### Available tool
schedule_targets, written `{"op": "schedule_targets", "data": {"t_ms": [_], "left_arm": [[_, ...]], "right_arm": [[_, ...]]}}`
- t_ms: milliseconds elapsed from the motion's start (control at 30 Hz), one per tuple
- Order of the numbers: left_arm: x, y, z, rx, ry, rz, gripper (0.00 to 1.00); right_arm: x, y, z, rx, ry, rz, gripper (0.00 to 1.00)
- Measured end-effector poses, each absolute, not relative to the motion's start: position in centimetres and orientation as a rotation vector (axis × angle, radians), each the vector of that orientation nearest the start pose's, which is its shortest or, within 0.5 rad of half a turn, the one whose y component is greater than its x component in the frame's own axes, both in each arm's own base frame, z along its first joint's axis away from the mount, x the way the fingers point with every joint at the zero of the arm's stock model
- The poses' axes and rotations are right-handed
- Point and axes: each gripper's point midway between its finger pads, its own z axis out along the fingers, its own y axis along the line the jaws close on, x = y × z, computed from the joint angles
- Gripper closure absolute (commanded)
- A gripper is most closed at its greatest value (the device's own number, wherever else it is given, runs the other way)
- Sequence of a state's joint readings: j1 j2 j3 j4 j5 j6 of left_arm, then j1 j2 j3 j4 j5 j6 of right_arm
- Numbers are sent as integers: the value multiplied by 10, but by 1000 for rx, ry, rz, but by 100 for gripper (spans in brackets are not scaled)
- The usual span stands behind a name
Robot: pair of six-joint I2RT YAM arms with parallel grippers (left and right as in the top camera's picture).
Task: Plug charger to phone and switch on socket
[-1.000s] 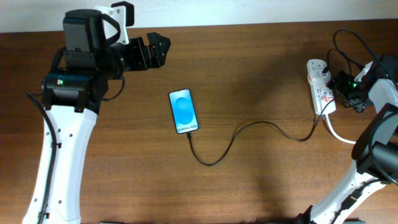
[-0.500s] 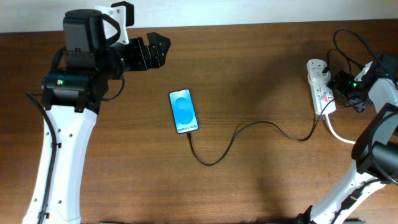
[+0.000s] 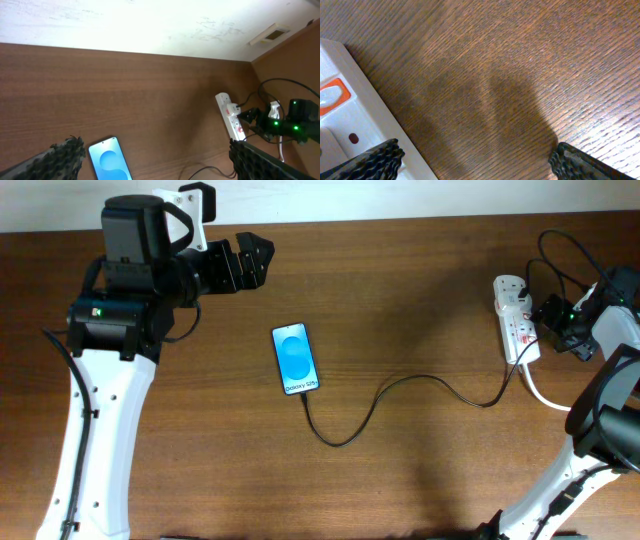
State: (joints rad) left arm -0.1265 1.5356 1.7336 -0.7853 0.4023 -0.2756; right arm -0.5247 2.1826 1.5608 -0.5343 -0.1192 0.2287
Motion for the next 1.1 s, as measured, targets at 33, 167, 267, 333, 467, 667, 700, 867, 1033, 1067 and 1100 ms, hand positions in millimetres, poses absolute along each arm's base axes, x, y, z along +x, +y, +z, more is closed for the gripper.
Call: {"op": "schedule_targets", "data": {"t_ms": [33, 167, 267, 333, 467, 667, 700, 867, 1033, 1067, 1100], "left_arm": [[420, -121, 356, 75, 2178, -665, 1], [420, -121, 356, 75, 2178, -665, 1], [420, -121, 356, 75, 2178, -665, 1], [420, -121, 356, 75, 2178, -665, 1], [420, -121, 356, 75, 2178, -665, 1], [420, -121, 356, 75, 2178, -665, 1], [420, -121, 356, 75, 2178, -665, 1], [421, -121, 356, 75, 2178, -665, 1], [420, -121, 356, 75, 2178, -665, 1], [420, -121, 356, 75, 2178, -665, 1], [420, -121, 356, 75, 2178, -665, 1]], "right_arm": [[447, -235, 12, 966, 2536, 77, 0], [448, -234, 12, 948, 2541, 80, 0], [449, -234, 12, 926, 2545, 74, 0], [449, -234, 12, 918, 2547, 72, 0], [450, -233, 13, 898, 2550, 73, 0], [451, -233, 13, 890, 2549, 75, 0], [452, -233, 14, 888, 2545, 75, 0], [460, -225, 16, 841, 2534, 120, 0], [460, -224, 16, 831, 2537, 123, 0], [460, -224, 16, 833, 2540, 125, 0], [460, -224, 16, 835, 2541, 126, 0]]}}
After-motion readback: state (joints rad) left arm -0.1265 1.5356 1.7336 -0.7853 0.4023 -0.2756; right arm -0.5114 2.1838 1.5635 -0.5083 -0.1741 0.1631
